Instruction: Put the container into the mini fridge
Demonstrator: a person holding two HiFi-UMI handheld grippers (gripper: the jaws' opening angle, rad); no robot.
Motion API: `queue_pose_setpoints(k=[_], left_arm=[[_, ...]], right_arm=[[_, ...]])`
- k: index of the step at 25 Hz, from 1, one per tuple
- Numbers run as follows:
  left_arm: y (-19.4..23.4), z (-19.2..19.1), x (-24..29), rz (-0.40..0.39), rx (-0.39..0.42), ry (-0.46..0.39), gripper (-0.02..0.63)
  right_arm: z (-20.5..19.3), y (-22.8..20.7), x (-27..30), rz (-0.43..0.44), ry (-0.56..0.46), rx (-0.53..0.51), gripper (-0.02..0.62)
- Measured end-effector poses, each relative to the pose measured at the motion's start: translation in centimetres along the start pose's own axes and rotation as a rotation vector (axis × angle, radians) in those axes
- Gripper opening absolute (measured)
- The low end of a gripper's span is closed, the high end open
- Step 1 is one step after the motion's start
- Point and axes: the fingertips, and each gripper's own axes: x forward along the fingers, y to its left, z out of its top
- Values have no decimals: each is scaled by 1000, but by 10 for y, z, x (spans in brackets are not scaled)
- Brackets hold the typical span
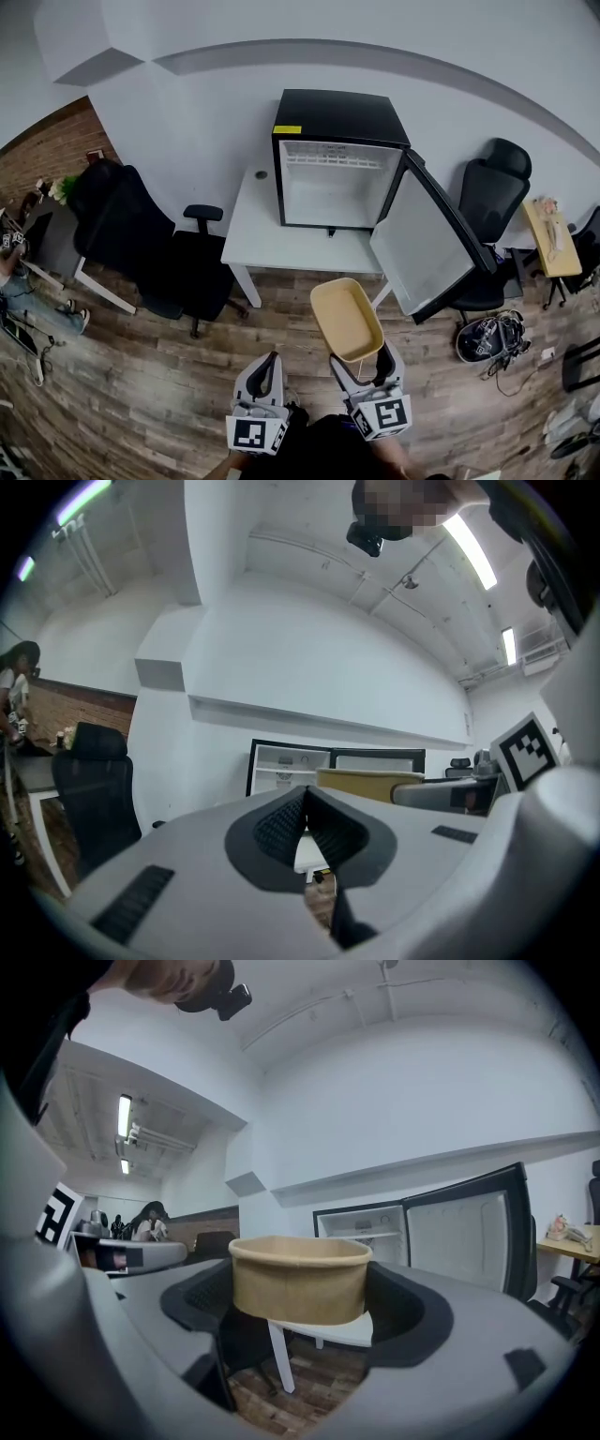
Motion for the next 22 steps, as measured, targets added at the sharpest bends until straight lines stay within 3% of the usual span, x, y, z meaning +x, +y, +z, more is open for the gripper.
queue_pose_setpoints(k=[12, 22], left_arm=[[84, 1, 89, 0, -43, 8, 8], [128, 5, 236, 0, -51, 12, 8]], right_arm=[[4, -21, 137, -52, 13, -1, 442], [20, -91, 273, -43, 2, -13, 442]])
